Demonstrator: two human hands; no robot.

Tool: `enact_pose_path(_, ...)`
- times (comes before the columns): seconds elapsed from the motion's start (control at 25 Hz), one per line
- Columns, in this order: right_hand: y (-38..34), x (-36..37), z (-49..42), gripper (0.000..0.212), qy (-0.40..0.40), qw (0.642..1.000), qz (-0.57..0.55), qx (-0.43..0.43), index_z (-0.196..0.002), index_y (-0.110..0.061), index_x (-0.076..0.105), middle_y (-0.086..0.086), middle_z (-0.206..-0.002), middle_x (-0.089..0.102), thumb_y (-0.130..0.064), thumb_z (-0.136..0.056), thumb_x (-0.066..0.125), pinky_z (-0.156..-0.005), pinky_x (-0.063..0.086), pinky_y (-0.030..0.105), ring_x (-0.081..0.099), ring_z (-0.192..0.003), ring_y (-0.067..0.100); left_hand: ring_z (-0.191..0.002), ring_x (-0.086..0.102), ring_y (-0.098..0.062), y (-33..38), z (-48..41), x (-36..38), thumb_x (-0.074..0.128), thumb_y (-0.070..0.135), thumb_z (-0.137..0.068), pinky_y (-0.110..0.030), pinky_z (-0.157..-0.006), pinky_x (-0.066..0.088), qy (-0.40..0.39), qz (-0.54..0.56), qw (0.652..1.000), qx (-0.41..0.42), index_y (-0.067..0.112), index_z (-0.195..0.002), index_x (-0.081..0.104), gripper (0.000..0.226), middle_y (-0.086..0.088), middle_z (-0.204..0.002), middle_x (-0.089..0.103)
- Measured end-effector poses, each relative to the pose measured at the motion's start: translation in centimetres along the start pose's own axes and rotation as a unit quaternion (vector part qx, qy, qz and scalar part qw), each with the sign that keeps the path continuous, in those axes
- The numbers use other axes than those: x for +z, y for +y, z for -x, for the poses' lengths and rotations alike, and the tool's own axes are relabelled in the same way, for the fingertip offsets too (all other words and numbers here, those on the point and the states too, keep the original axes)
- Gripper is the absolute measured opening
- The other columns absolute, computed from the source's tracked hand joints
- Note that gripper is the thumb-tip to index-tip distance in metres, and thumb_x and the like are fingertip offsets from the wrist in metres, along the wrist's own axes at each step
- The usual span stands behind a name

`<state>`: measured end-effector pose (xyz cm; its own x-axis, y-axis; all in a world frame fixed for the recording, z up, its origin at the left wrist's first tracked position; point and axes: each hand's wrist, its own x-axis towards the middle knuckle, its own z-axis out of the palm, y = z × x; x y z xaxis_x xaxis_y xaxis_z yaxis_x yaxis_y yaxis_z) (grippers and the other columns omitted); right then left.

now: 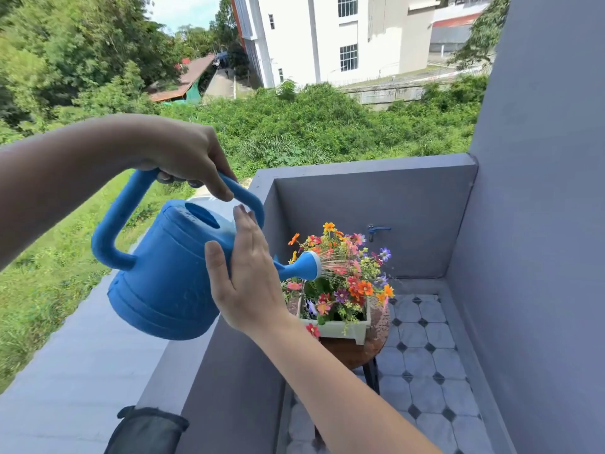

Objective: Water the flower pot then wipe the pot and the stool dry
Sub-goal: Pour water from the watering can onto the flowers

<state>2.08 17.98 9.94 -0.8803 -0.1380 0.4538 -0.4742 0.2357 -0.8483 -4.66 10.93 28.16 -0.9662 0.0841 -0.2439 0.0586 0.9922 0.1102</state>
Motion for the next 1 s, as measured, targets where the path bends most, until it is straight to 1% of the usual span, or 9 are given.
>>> enact_pose_path(0.12, -0.3, -0.2, -1.6, 0.067, -0.006, 1.000, 0.003, 0.010, -0.150, -0.006, 0.017, 0.009, -0.159, 0.022, -0.043, -0.095, 0.032, -0.118, 0.008, 0.028, 0.010, -0.148, 0.018, -0.027, 0.029, -0.008, -0.6, -0.1, -1.0, 0.077, 0.024, -0.075, -0.017, -0.029, 0.026, 0.036, 0.011, 0.999, -0.005, 0.021, -0.096, 0.075, 0.021, -0.003, -0.048, 0.047)
enact_pose_path(0.28, -0.8, 0.3, -2.7, 0.066, -0.063, 0.998, -0.001, 0.025, -0.150, -0.006, 0.015, 0.008, -0.160, 0.019, -0.040, -0.098, 0.034, -0.118, 0.006, 0.030, 0.008, -0.148, 0.018, -0.028, 0.029, -0.011, -2.2, 0.3, -1.6, 0.077, 0.023, -0.075, -0.018, -0.028, 0.027, 0.068, 0.014, 0.997, -0.027, 0.016, -0.099, 0.074, 0.025, -0.006, -0.049, 0.047)
enact_pose_path(0.36, -1.0, 0.9, -2.4, 0.065, -0.090, 0.996, -0.001, 0.023, -0.151, -0.007, 0.013, 0.007, -0.160, 0.017, -0.040, -0.099, 0.034, -0.118, 0.004, 0.028, 0.006, -0.148, 0.016, -0.026, 0.028, -0.010, -2.9, 0.7, -1.5, 0.078, 0.022, -0.074, -0.016, -0.029, 0.026, 0.064, 0.010, 0.997, -0.041, 0.017, -0.096, 0.075, 0.023, -0.006, -0.049, 0.046)
enact_pose_path(0.48, -1.5, 2.0, -1.2, 0.066, -0.107, 0.994, -0.011, 0.020, -0.151, -0.009, 0.010, 0.004, -0.161, 0.014, -0.042, -0.099, 0.032, -0.118, 0.002, 0.026, 0.004, -0.148, 0.013, -0.030, 0.028, -0.013, -4.0, 1.3, -0.7, 0.078, 0.022, -0.073, -0.017, -0.032, 0.025, 0.032, 0.013, 0.998, -0.055, 0.021, -0.093, 0.076, 0.020, -0.003, -0.047, 0.045)
enact_pose_path(0.64, -1.6, 2.5, 1.0, 0.067, -0.097, 0.995, -0.014, 0.013, -0.152, -0.011, 0.009, 0.001, -0.161, 0.013, -0.043, -0.097, 0.031, -0.118, 0.000, 0.022, 0.001, -0.148, 0.009, -0.029, 0.026, -0.011, -4.3, 2.0, 0.5, 0.079, 0.023, -0.072, -0.016, -0.031, 0.023, -0.001, 0.046, 0.998, -0.052, 0.027, -0.086, 0.076, 0.015, 0.001, -0.043, 0.044)
enact_pose_path(0.76, -1.1, 1.9, 1.8, 0.067, -0.081, 0.997, 0.006, 0.007, -0.152, -0.013, 0.011, -0.001, -0.161, 0.014, -0.045, -0.096, 0.030, -0.115, -0.004, 0.015, 0.001, -0.148, 0.007, -0.029, 0.027, -0.010, -3.9, 2.3, 1.3, 0.079, 0.024, -0.072, -0.017, -0.032, 0.023, -0.008, 0.076, 0.996, -0.035, 0.030, -0.086, 0.075, 0.015, 0.005, -0.037, 0.044)
enact_pose_path(0.88, -0.4, 1.0, 2.0, 0.067, -0.062, 0.997, 0.037, -0.004, -0.152, -0.015, 0.012, -0.002, -0.161, 0.015, -0.047, -0.096, 0.031, -0.116, -0.002, 0.018, 0.002, -0.148, 0.007, -0.030, 0.029, -0.008, -3.9, 2.5, 2.0, 0.079, 0.025, -0.073, -0.019, -0.033, 0.025, 0.005, 0.118, 0.993, -0.007, 0.027, -0.092, 0.076, 0.020, 0.006, -0.035, 0.044)
enact_pose_path(1.0, 1.0, 0.1, 1.8, 0.073, -0.047, 0.996, 0.073, -0.012, -0.152, -0.018, 0.012, -0.004, -0.161, 0.015, -0.060, -0.092, 0.022, -0.117, -0.001, 0.019, 0.004, -0.147, 0.006, -0.032, 0.029, -0.008, -4.1, 2.8, 3.3, 0.078, 0.026, -0.074, -0.019, -0.034, 0.025, 0.044, 0.171, 0.984, 0.020, 0.028, -0.095, 0.076, 0.021, 0.007, -0.036, 0.042)
